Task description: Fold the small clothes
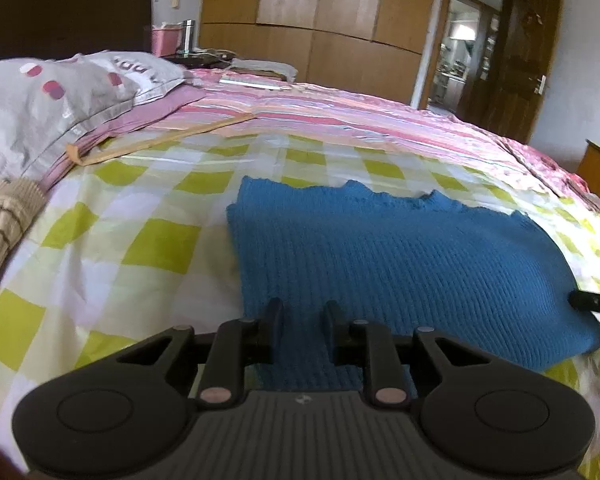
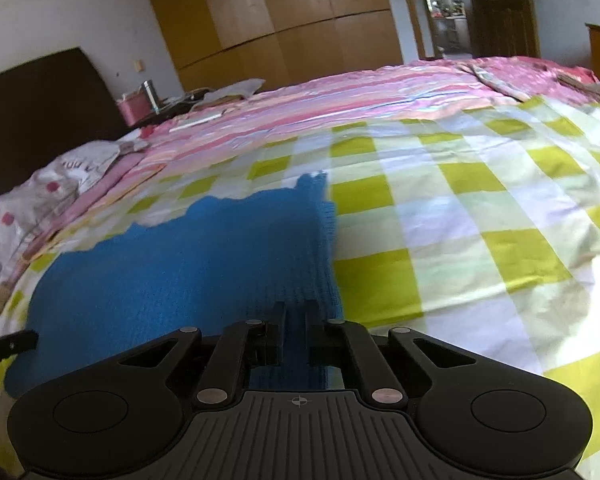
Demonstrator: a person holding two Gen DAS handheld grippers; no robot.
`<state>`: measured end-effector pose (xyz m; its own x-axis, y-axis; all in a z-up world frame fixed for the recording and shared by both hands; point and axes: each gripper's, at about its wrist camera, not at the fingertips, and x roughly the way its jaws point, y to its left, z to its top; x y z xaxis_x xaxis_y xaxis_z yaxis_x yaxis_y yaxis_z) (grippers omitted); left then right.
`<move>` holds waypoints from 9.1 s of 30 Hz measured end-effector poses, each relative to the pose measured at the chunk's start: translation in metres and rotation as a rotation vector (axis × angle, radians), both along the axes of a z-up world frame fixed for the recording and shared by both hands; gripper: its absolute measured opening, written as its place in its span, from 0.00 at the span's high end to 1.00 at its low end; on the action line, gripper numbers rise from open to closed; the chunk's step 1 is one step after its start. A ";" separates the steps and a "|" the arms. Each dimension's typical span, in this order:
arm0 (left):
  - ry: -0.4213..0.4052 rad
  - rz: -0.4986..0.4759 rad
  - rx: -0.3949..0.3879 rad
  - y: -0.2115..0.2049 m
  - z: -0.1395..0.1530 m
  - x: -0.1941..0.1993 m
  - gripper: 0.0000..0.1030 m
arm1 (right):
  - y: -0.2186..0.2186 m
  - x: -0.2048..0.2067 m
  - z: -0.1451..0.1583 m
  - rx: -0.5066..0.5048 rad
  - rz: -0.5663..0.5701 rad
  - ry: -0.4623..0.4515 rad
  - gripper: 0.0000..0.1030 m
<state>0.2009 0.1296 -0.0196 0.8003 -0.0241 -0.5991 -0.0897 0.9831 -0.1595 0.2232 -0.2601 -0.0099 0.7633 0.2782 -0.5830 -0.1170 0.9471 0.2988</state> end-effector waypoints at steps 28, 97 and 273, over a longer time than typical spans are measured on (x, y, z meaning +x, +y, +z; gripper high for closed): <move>0.103 0.142 0.051 -0.003 0.003 -0.045 0.65 | -0.015 -0.015 -0.004 0.069 0.004 0.033 0.83; -0.157 -0.514 0.349 -0.261 0.001 -0.003 0.83 | -0.069 0.060 -0.033 0.598 -0.007 0.213 0.62; 0.009 0.011 -0.086 0.016 0.018 -0.047 0.70 | 0.130 -0.023 0.011 0.209 0.252 0.298 0.39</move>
<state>0.1542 0.1458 -0.0018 0.7951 -0.0676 -0.6027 -0.1019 0.9648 -0.2426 0.2001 -0.1301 0.0011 0.4633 0.5695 -0.6790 -0.2164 0.8157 0.5365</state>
